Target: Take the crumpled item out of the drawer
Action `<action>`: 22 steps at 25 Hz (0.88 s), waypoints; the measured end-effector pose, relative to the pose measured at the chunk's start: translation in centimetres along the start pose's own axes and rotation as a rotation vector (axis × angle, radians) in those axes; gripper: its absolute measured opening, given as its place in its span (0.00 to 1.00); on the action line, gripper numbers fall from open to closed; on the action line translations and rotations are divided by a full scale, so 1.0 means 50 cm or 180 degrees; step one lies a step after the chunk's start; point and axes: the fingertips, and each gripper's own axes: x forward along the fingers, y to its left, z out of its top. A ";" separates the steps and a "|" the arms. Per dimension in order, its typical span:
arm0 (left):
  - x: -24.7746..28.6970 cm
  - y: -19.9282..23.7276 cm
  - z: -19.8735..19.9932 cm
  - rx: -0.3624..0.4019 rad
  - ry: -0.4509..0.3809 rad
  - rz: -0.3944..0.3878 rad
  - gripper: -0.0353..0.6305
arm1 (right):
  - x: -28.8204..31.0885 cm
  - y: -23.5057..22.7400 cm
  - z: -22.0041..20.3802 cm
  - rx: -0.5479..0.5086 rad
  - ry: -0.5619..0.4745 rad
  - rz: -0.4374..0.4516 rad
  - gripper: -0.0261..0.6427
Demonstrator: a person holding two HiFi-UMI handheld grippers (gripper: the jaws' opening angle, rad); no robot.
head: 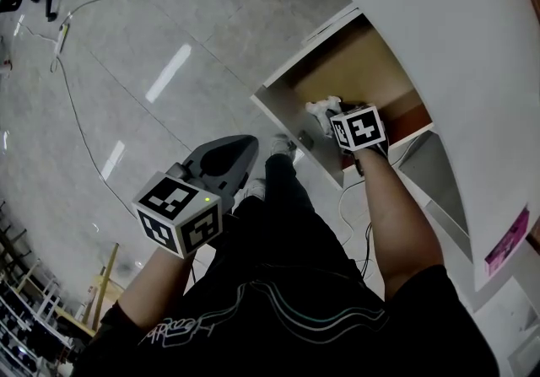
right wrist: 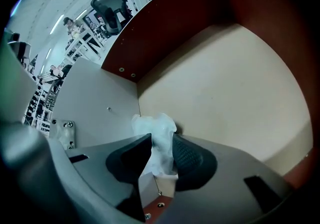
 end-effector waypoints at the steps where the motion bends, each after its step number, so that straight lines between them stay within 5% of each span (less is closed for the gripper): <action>1: 0.000 0.000 -0.002 -0.0002 0.0002 0.0004 0.09 | 0.001 0.001 -0.002 0.0009 0.0009 0.0015 0.25; 12: -0.034 -0.009 -0.009 -0.0010 -0.0017 0.0036 0.09 | -0.050 0.022 0.010 0.0077 -0.0132 0.0068 0.16; 22: -0.119 -0.089 0.019 0.0181 -0.0144 -0.0037 0.09 | -0.239 0.063 0.042 0.0302 -0.0769 0.0007 0.15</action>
